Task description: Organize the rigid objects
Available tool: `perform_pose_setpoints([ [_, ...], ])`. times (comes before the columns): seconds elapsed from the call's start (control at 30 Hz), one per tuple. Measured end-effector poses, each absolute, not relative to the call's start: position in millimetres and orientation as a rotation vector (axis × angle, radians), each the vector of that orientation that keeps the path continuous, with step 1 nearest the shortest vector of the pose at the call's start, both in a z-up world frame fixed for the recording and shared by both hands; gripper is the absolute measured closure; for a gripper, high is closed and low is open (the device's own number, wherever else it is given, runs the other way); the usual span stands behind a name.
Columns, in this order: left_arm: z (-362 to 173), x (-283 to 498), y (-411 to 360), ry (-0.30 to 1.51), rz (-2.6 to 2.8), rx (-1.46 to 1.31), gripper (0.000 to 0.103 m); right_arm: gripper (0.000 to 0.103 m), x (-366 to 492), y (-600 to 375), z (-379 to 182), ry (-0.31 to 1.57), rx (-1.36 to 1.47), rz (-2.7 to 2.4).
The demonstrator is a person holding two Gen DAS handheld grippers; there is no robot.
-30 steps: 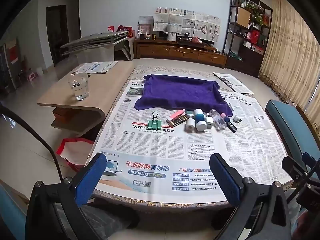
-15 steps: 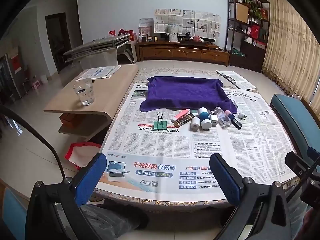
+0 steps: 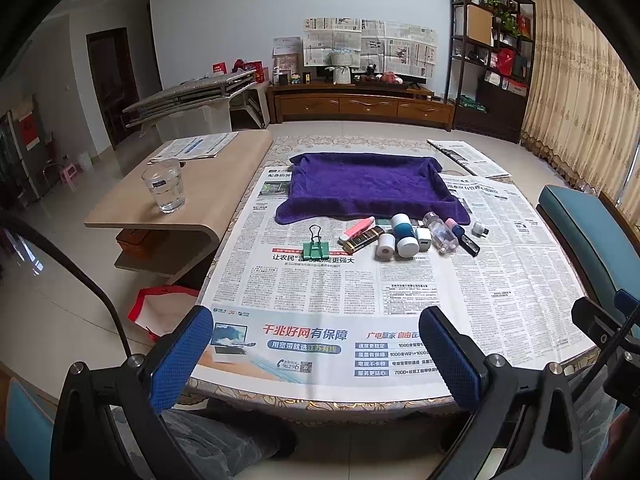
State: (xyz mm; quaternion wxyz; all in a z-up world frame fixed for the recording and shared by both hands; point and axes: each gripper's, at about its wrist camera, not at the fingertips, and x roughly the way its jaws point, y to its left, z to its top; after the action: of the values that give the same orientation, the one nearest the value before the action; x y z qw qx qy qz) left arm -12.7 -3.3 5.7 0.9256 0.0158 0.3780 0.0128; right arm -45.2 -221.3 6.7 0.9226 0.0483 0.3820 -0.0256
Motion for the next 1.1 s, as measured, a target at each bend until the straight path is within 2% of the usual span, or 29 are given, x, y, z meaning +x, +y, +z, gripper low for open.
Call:
perform_pose_setpoints([
  [1.1,5.1,-13.3,-3.9,0.775,0.029,0.035,0.0,0.0,-44.9,-222.1,4.2,0.781,0.106,-0.055],
])
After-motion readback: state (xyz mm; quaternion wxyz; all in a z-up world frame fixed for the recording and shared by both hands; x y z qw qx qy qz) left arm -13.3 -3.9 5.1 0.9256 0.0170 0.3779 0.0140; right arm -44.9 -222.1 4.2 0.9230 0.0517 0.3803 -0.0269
